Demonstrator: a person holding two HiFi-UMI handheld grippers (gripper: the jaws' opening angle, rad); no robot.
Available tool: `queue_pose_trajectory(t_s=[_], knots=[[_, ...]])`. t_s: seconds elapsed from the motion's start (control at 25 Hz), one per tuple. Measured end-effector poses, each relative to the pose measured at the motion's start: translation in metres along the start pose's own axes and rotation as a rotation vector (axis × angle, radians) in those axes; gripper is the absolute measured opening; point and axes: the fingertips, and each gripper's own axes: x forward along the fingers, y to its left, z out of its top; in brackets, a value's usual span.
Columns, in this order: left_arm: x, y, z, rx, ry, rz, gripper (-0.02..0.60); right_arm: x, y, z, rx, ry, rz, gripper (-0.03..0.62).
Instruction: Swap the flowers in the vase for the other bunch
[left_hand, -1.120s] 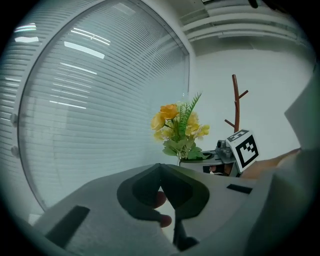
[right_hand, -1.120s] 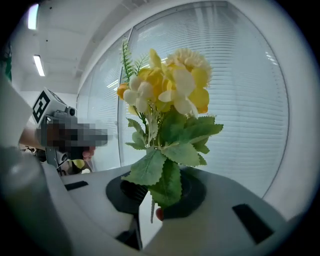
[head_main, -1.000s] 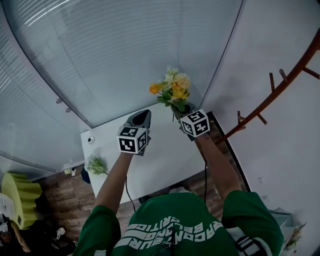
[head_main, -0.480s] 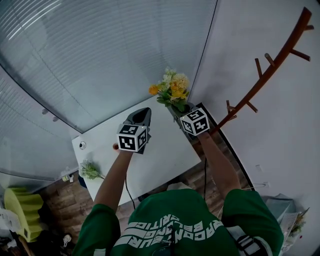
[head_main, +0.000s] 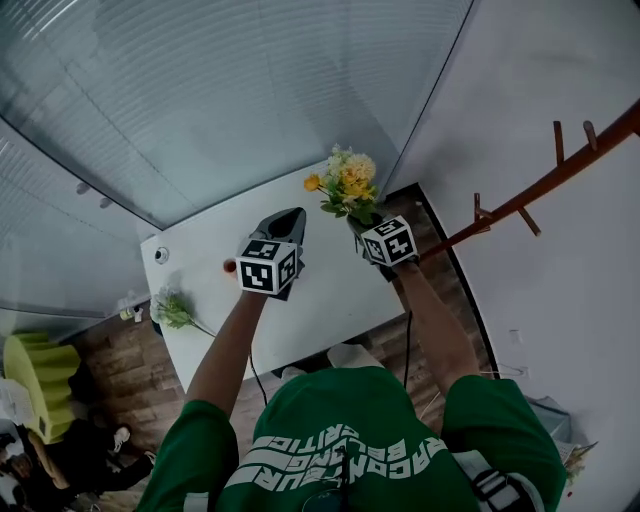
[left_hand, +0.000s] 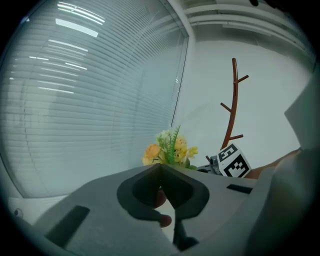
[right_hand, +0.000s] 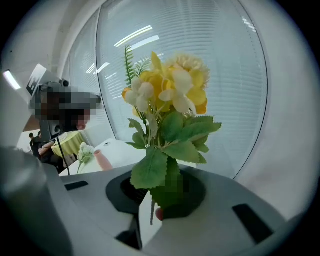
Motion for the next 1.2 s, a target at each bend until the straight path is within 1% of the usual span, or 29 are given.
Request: queue_pose_trajectory(t_s=[0.2, 0.4, 0.64, 0.92, 1.08, 1.2], knots=[[0.009, 0.018, -0.029, -0.055, 0.052, 0.045, 0.0, 0.037, -0.003, -0.053, 0.07, 0.138, 0.068, 0.049], [0.02, 0.039, -0.047, -0.095, 0.082, 0.092, 0.0, 0.073, -0.004, -0.103, 0.105, 0.273, 0.12, 0.049], [0.036, 0.06, -0.069, -0.15, 0.11, 0.133, 0.0, 0.11, -0.002, -0.15, 0.156, 0.393, 0.141, 0.049], [0.044, 0.073, -0.084, -0.198, 0.123, 0.154, 0.0, 0.132, 0.0, -0.175, 0.198, 0.471, 0.135, 0.049], [0.044, 0.075, -0.08, -0.209, 0.118, 0.158, 0.0, 0.132, 0.001, -0.175, 0.217, 0.485, 0.138, 0.049], [0.043, 0.078, -0.08, -0.217, 0.115, 0.156, 0.0, 0.132, 0.001, -0.172, 0.226, 0.469, 0.14, 0.052]])
